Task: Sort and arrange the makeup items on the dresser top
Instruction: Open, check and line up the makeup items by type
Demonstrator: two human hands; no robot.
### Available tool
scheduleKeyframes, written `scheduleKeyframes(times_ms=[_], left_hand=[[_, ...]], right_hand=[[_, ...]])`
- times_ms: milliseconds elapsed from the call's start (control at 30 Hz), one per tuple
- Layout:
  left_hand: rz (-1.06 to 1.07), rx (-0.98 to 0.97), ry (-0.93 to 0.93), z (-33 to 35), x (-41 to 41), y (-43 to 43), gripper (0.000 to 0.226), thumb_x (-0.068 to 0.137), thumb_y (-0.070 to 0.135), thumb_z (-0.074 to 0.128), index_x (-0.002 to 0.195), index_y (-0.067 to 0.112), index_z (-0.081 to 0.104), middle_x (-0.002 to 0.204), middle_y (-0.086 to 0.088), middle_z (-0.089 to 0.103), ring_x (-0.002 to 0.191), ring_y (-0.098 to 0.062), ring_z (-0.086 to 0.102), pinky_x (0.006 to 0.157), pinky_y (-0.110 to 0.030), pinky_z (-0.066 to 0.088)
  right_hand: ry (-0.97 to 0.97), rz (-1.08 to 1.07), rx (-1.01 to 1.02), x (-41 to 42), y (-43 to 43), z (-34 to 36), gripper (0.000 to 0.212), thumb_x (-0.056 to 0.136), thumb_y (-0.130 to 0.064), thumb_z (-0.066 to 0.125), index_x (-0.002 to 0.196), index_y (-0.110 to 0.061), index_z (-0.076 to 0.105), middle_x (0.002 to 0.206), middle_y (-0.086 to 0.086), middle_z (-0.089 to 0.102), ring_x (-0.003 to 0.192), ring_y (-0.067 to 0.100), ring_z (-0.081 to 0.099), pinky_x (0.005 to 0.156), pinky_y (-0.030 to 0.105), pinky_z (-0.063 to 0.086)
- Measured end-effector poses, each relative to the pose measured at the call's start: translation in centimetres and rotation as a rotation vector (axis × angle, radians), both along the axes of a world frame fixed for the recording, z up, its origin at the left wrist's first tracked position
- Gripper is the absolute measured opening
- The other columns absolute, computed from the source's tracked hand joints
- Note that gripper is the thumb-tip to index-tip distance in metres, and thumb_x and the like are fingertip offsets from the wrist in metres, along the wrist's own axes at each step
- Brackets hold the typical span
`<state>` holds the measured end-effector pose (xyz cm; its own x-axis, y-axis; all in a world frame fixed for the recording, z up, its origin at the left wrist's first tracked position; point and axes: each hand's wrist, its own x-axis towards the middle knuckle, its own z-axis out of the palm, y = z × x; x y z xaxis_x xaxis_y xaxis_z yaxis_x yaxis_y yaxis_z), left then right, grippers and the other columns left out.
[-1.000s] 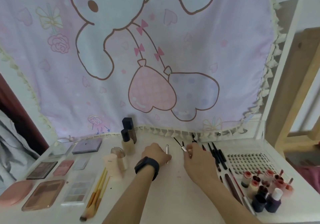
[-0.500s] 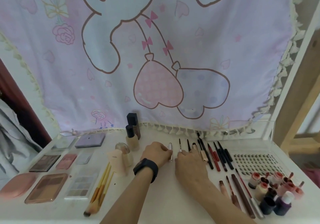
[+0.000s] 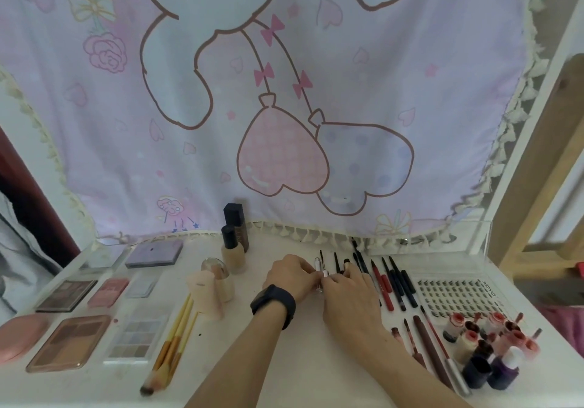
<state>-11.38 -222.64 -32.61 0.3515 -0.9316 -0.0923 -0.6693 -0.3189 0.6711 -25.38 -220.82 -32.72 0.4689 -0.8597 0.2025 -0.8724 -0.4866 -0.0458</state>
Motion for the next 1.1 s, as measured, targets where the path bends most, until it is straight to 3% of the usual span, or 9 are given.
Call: scheduleKeyframes(times_ms=[200, 300, 333, 400, 467, 600, 867, 967, 1100], left_hand=[[-0.011, 0.004, -0.021, 0.0, -0.2, -0.1, 0.017, 0.083, 0.051, 0.069, 0.079, 0.035, 0.072, 0.089, 0.008, 0.074, 0.081, -0.011, 0.066, 0.071, -0.024, 0.051], [-0.006, 0.001, -0.029, 0.1, -0.3, -0.2, 0.022, 0.085, 0.051, 0.067, 0.083, 0.031, 0.075, 0.088, 0.007, 0.075, 0.082, -0.012, 0.066, 0.071, -0.024, 0.052], [-0.004, 0.003, -0.030, 0.1, -0.3, -0.2, 0.023, 0.085, 0.051, 0.066, 0.086, 0.030, 0.077, 0.088, 0.007, 0.075, 0.082, -0.012, 0.066, 0.070, -0.023, 0.051], [-0.004, 0.010, -0.027, 0.2, -0.2, -0.2, 0.024, 0.085, 0.049, 0.067, 0.090, 0.029, 0.078, 0.090, 0.007, 0.075, 0.081, -0.011, 0.066, 0.067, -0.022, 0.049], [-0.005, 0.018, -0.021, 0.2, -0.2, -0.1, 0.023, 0.084, 0.047, 0.068, 0.092, 0.028, 0.079, 0.092, 0.006, 0.075, 0.082, -0.012, 0.066, 0.068, -0.021, 0.048], [-0.002, 0.035, 0.002, 0.3, -0.2, 0.0, 0.023, 0.085, 0.046, 0.068, 0.093, 0.027, 0.079, 0.090, 0.006, 0.076, 0.082, -0.012, 0.067, 0.071, -0.023, 0.053], [0.006, 0.052, -0.016, 0.9, -0.2, 0.4, 0.015, 0.083, 0.037, 0.067, 0.081, 0.027, 0.078, 0.083, 0.007, 0.075, 0.078, -0.012, 0.068, 0.067, -0.022, 0.053], [-0.005, 0.046, -0.006, 1.3, -0.1, 0.8, 0.014, 0.084, 0.034, 0.067, 0.075, 0.027, 0.074, 0.078, 0.008, 0.074, 0.076, -0.015, 0.070, 0.073, -0.029, 0.059], [-0.019, 0.009, 0.017, 2.0, 0.1, 2.2, 0.012, 0.086, 0.035, 0.065, 0.085, 0.028, 0.075, 0.080, 0.010, 0.073, 0.073, -0.010, 0.067, 0.075, -0.029, 0.059]], right_hand=[[-0.061, -0.029, 0.031, -0.3, 0.3, 0.1, 0.036, 0.097, -0.012, 0.052, 0.129, -0.019, 0.065, 0.124, -0.001, 0.070, 0.141, 0.028, 0.040, 0.107, 0.036, 0.035], [-0.101, -0.019, 0.001, -0.6, 0.7, 0.8, 0.029, 0.065, -0.011, 0.088, 0.092, -0.015, 0.080, 0.085, 0.001, 0.078, 0.107, 0.031, 0.069, 0.085, 0.040, 0.056], [-0.124, -0.017, -0.022, -0.6, 0.7, 0.7, 0.030, 0.062, -0.010, 0.089, 0.090, -0.014, 0.080, 0.082, 0.002, 0.077, 0.105, 0.032, 0.070, 0.084, 0.041, 0.057], [-0.117, -0.004, 0.001, -0.4, 0.8, 0.2, 0.031, 0.086, -0.010, 0.070, 0.116, -0.015, 0.072, 0.110, 0.003, 0.075, 0.131, 0.031, 0.053, 0.105, 0.041, 0.045], [-0.133, 0.009, 0.001, -0.4, 0.2, -0.5, 0.036, 0.097, -0.009, 0.051, 0.130, -0.016, 0.062, 0.126, 0.002, 0.068, 0.142, 0.027, 0.039, 0.114, 0.038, 0.032], [-0.117, 0.010, 0.007, -0.5, 0.1, -0.3, 0.037, 0.097, -0.008, 0.050, 0.131, -0.016, 0.061, 0.127, 0.001, 0.068, 0.140, 0.027, 0.040, 0.115, 0.037, 0.031], [-0.183, 0.016, -0.013, -0.6, 0.4, 0.1, 0.027, 0.081, 0.002, 0.070, 0.106, -0.007, 0.074, 0.101, 0.009, 0.076, 0.121, 0.035, 0.059, 0.103, 0.044, 0.048], [-0.131, 0.028, 0.004, -0.7, 0.4, 0.0, 0.035, 0.093, -0.004, 0.054, 0.125, -0.014, 0.066, 0.123, 0.003, 0.070, 0.133, 0.029, 0.047, 0.110, 0.036, 0.037], [-0.198, 0.041, -0.015, -1.3, 1.4, 0.3, 0.040, 0.098, -0.012, 0.049, 0.135, -0.023, 0.057, 0.133, -0.008, 0.063, 0.134, 0.021, 0.043, 0.107, 0.029, 0.035]])
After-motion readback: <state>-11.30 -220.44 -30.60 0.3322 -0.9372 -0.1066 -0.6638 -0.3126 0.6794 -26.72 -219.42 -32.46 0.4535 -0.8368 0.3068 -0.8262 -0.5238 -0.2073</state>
